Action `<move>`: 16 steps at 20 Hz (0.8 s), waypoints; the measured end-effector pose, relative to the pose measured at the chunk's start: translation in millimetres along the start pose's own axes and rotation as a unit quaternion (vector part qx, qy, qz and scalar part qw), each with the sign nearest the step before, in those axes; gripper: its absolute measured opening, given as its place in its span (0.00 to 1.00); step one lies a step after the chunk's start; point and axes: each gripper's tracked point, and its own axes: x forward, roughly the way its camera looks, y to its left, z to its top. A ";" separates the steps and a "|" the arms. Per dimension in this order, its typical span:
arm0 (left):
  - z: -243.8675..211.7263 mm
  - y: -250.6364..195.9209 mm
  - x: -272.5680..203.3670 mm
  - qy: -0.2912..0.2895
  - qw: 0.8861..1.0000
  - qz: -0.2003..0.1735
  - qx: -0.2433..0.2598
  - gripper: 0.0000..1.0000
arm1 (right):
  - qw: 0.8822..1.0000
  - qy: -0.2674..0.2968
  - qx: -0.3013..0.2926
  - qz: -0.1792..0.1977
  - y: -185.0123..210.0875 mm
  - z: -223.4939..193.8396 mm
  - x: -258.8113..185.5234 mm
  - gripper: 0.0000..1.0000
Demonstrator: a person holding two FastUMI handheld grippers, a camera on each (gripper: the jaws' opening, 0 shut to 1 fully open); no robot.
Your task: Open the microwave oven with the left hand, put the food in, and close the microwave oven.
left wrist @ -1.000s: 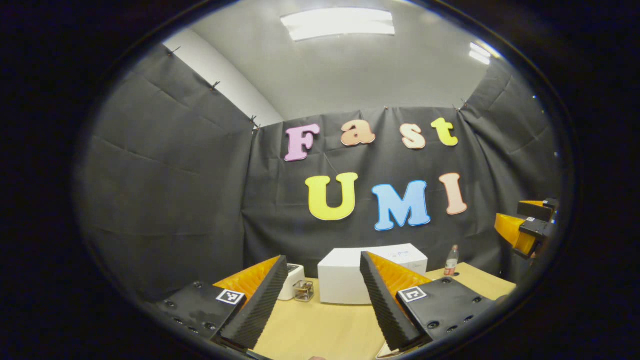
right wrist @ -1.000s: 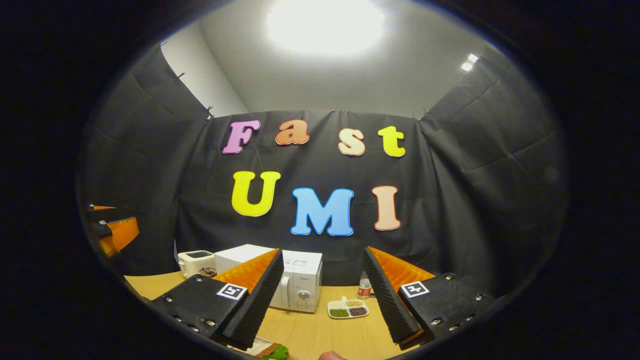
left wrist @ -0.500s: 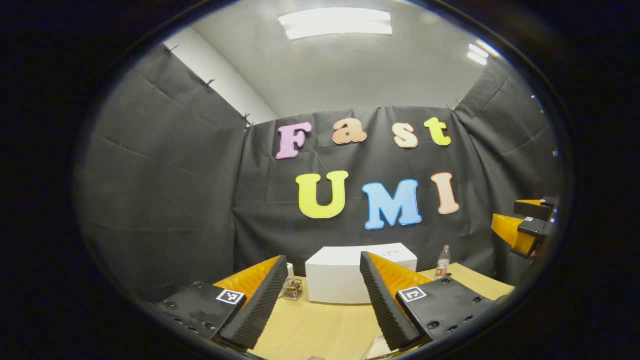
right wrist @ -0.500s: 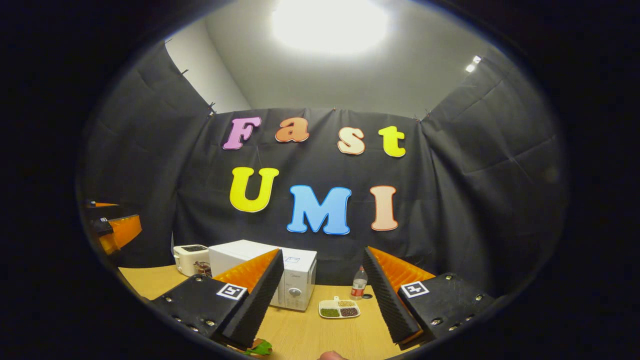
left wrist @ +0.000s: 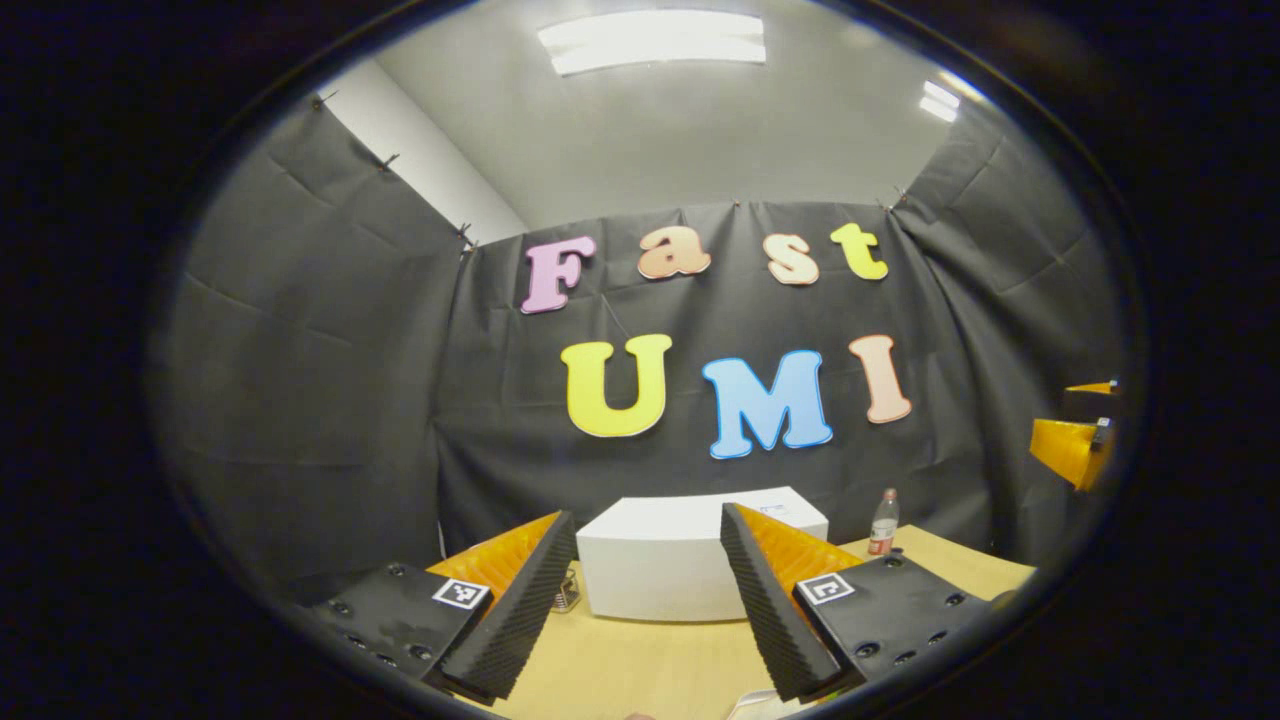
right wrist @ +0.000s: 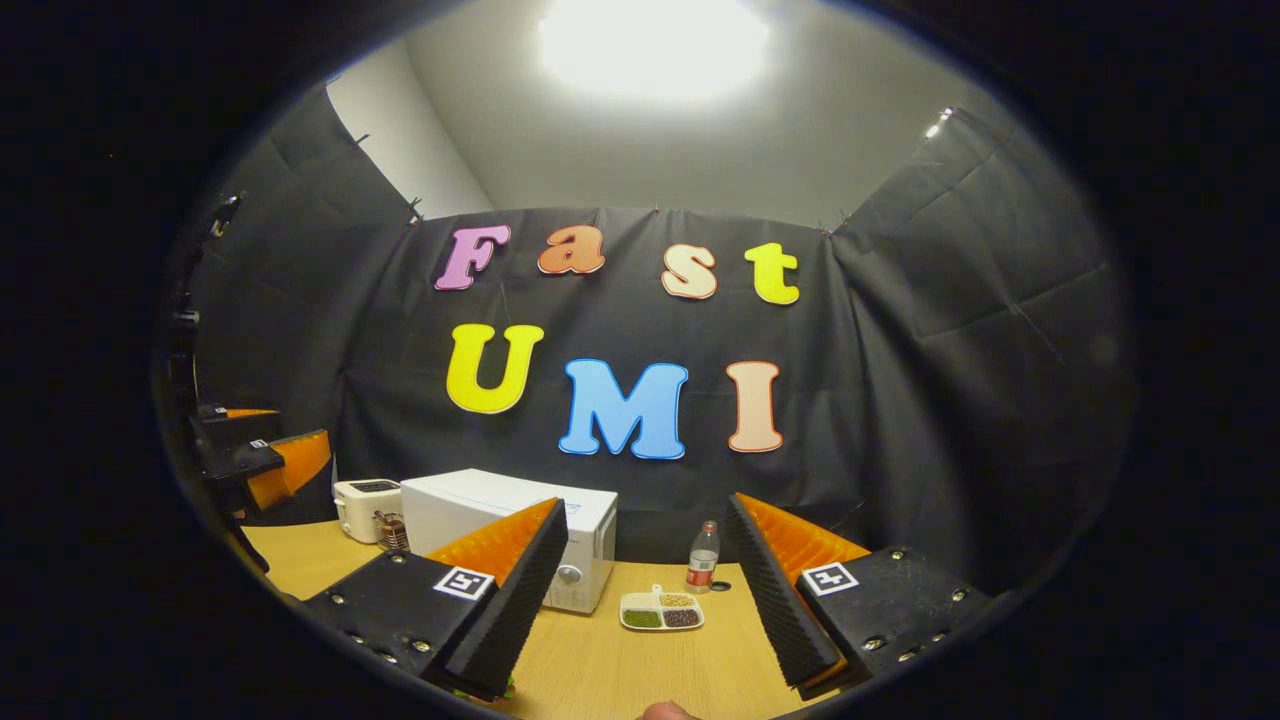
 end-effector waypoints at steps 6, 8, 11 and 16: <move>-38.4 -47.5 86.8 0.001 0.998 -0.067 -0.013 0.98 | 0.998 -0.003 -0.004 -0.063 -11.7 7.2 16.3 0.96; -54.6 -64.6 112.9 0.005 0.996 -0.090 -0.016 0.96 | 0.996 -0.004 -0.013 -0.083 -15.0 9.4 22.0 0.96; -82.9 -85.8 144.2 0.019 0.993 -0.119 -0.015 0.98 | 0.993 0.002 -0.019 -0.115 -20.6 7.5 28.3 0.96; -135.4 -123.4 184.6 0.055 0.985 -0.161 -0.020 0.96 | 0.984 0.022 -0.034 -0.171 -32.3 -4.4 33.1 0.96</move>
